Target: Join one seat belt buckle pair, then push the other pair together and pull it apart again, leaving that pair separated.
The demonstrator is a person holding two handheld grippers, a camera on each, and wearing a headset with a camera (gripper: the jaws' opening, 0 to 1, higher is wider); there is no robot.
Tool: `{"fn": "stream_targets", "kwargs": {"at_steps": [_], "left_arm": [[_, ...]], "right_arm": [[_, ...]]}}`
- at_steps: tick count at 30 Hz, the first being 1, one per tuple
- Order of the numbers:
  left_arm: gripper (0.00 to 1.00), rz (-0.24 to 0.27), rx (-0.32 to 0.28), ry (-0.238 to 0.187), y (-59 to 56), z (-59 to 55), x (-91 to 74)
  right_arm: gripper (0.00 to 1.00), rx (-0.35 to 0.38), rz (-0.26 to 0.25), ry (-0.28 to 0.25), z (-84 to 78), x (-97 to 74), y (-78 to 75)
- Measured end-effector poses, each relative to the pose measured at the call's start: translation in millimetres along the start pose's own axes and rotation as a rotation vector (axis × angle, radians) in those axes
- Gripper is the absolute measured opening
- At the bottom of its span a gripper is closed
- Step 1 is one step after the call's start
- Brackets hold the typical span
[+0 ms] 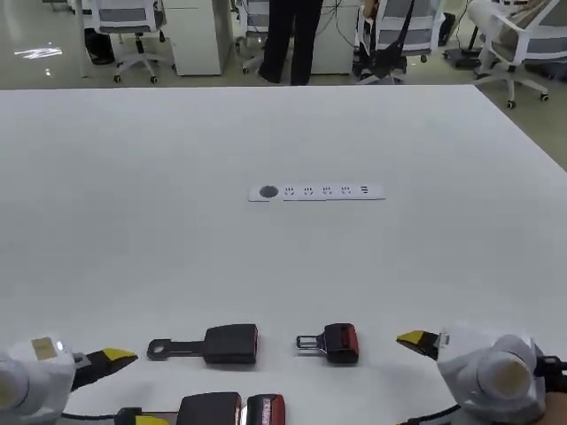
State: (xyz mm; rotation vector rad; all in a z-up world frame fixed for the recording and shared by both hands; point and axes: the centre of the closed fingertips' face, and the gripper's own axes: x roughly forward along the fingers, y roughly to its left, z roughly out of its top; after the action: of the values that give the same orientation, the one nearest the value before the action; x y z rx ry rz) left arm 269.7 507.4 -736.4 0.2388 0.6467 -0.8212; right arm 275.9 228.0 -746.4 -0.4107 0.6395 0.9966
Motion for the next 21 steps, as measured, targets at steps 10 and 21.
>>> {"fn": "stream_targets", "kwargs": {"at_steps": [10,21], "left_arm": [[0.76,0.027,-0.043,-0.099,-22.3,-2.3,-11.5],[0.88,0.061,-0.026,-0.110,-29.8,-7.3,-15.8]], "right_arm": [[0.90,0.085,-0.047,-0.109,13.4,-8.1,12.3],[0.98,0.143,-0.079,-0.128,10.9,-14.2,21.7]]}}
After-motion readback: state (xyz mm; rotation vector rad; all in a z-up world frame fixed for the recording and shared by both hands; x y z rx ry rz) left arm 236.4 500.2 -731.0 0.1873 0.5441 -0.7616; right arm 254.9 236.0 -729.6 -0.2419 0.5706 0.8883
